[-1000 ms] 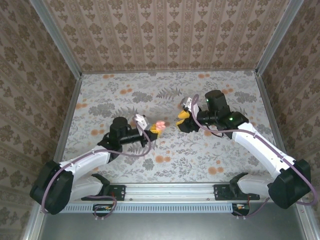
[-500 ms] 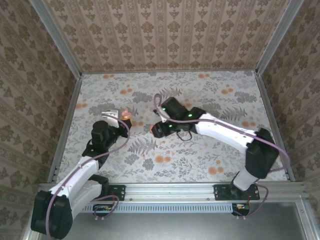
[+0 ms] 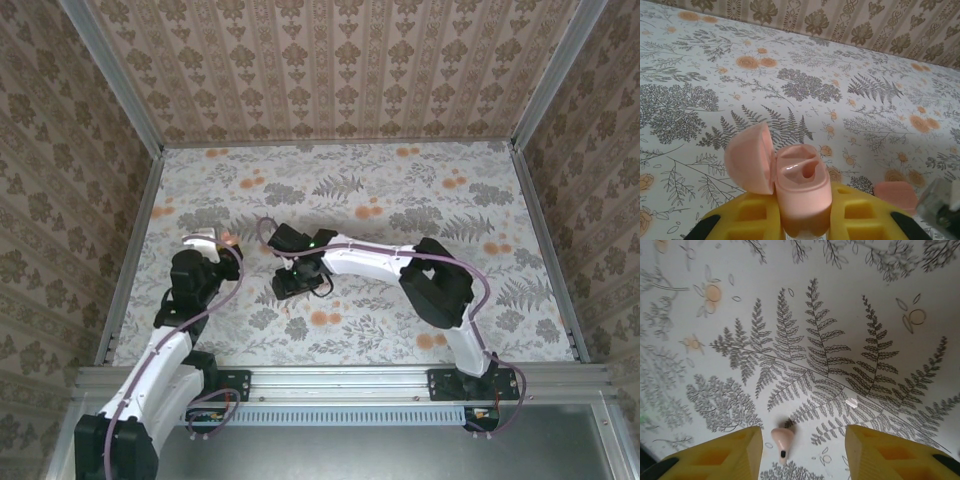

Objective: Insert the wireless bluetooth earbuds into the charging case

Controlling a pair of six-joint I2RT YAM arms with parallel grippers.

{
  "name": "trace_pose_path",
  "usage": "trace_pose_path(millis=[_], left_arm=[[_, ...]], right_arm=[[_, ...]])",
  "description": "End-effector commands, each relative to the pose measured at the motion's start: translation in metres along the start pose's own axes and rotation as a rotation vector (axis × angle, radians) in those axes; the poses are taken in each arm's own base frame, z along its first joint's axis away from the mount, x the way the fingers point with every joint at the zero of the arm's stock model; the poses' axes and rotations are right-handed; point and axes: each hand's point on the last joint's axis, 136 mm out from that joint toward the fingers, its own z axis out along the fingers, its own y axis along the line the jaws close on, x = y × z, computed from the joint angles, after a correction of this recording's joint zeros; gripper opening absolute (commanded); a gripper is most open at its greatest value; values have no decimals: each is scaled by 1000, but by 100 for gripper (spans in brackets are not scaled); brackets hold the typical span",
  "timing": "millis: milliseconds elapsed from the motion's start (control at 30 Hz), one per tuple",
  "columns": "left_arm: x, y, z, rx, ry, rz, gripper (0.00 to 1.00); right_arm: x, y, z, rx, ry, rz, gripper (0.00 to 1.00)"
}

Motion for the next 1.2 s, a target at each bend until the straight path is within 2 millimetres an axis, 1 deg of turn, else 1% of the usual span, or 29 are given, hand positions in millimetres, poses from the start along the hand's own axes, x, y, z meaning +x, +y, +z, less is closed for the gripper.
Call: trace_pose_path(millis=[0,100,300,433,700,800,933,1167], left_arm=[[9,4,-1,-6,18,-35,17],[10,4,-1,-3,21,-36,17],[12,5,-1,-3,26,-40,17],[12,4,-1,0,26,-40,17],[13,3,-1,4,34,-41,17],[13,3,-2,5,40,-36,17],[12,3,-2,4,40,-34,17],[13,3,-2,3,46,-33,17]], right_arm=[[13,2,7,39,57,16,48],[18,6,14,29,79,9,47],[28,14,23,15,124,-4,43],[34,12,25,32,141,-7,42],[40,6,33,67,160,-10,34],[40,6,33,70,159,-9,32],[40,7,31,68,156,-4,26],[35,11,20,47,104,7,20]])
